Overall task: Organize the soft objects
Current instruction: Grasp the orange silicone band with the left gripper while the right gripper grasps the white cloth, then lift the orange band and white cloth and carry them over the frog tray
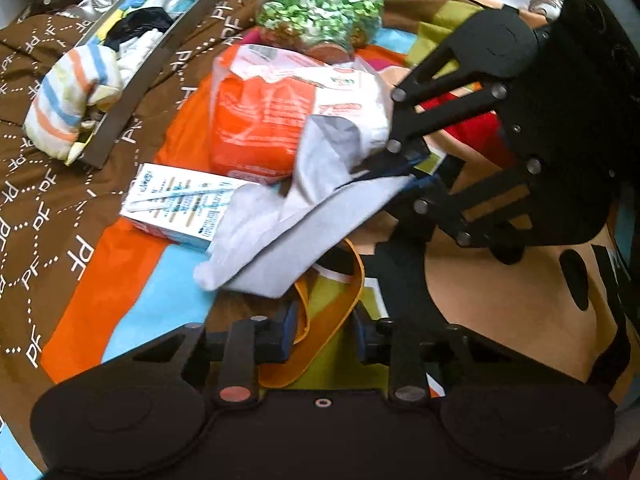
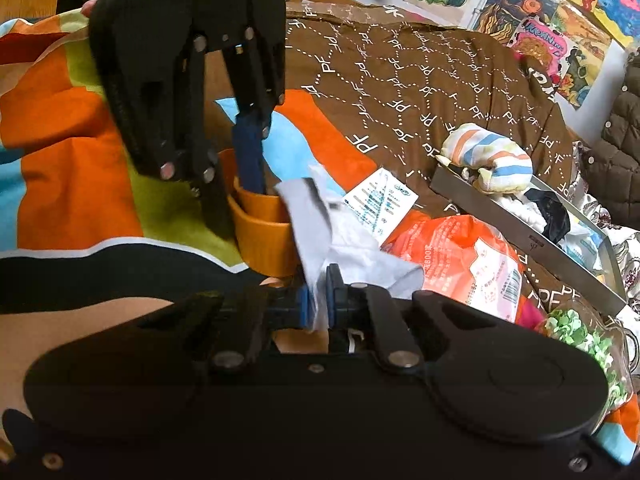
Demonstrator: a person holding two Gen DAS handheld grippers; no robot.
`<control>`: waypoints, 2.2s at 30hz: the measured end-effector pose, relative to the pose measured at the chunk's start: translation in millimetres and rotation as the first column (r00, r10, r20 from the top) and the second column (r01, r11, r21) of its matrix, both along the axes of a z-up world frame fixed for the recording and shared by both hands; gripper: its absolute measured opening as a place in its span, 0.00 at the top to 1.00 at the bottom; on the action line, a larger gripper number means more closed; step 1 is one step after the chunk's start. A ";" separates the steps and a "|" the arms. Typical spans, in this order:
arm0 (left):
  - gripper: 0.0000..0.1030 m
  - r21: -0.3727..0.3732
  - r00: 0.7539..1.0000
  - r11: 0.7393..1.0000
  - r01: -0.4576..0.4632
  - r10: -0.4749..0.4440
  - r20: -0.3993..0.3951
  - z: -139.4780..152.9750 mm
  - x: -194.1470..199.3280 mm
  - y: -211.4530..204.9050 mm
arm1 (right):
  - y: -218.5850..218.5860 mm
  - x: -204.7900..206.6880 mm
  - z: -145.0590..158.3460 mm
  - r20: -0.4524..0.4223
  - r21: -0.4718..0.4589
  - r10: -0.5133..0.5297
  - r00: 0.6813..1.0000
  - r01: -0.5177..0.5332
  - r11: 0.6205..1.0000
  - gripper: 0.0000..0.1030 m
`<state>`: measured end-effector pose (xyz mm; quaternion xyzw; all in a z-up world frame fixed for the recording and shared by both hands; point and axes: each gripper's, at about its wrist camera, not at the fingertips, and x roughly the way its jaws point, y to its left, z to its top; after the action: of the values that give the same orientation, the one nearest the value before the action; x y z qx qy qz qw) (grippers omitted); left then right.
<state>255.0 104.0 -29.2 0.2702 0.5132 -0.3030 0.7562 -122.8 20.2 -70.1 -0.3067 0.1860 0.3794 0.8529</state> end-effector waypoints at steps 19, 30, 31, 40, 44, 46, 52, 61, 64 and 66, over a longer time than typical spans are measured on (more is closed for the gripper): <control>0.96 -0.054 0.988 0.991 -0.122 0.126 0.087 8.0 -13.1 12.6 | 6.5 6.4 8.6 0.005 0.105 -0.039 0.999 0.038 0.994 1.00; 0.96 0.023 0.988 0.999 -0.043 0.039 0.147 1.6 -28.3 -5.6 | 17.1 -1.2 6.2 0.044 0.103 -0.014 0.999 0.009 0.995 0.94; 0.96 0.035 0.987 0.999 -0.035 0.029 0.158 0.8 -29.9 -7.4 | 17.4 -2.3 6.2 0.055 0.105 -0.013 0.998 0.007 0.994 0.94; 0.98 0.103 0.967 0.994 -0.033 0.006 0.255 4.0 -37.1 -19.9 | 13.3 -4.1 4.7 0.130 0.128 -0.043 0.991 0.027 0.991 1.00; 0.98 0.117 0.947 0.990 -0.075 0.035 0.319 7.4 -36.3 -25.4 | 9.9 -6.1 8.3 0.205 0.144 -0.101 0.974 0.072 0.987 1.00; 0.98 0.118 0.940 0.988 -0.096 0.051 0.338 9.0 -35.8 -28.1 | 8.4 -3.4 10.7 0.241 0.148 -0.138 0.961 0.104 0.984 1.00; 0.98 0.091 0.922 0.984 -0.151 0.107 0.372 15.2 -32.0 -28.7 | 7.5 1.9 14.2 0.324 0.160 -0.239 0.916 0.195 0.968 1.00; 0.98 0.034 0.883 0.972 -0.231 0.195 0.428 18.7 -15.2 -27.1 | 1.9 26.7 9.6 0.358 0.187 -0.387 0.850 0.341 0.921 1.00; 0.98 0.021 0.863 0.964 -0.265 0.227 0.451 21.4 -8.9 -25.6 | -5.8 36.2 10.9 0.354 0.198 -0.421 0.835 0.373 0.906 1.00; 0.98 0.007 0.852 0.960 -0.279 0.244 0.464 24.0 -5.4 -24.2 | -8.0 39.8 10.1 0.352 0.204 -0.436 0.828 0.387 0.899 1.00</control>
<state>249.6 79.8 -5.2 0.2895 0.3630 -0.1056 0.8794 -83.0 12.2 -60.0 -0.2747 0.0510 0.1288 0.9515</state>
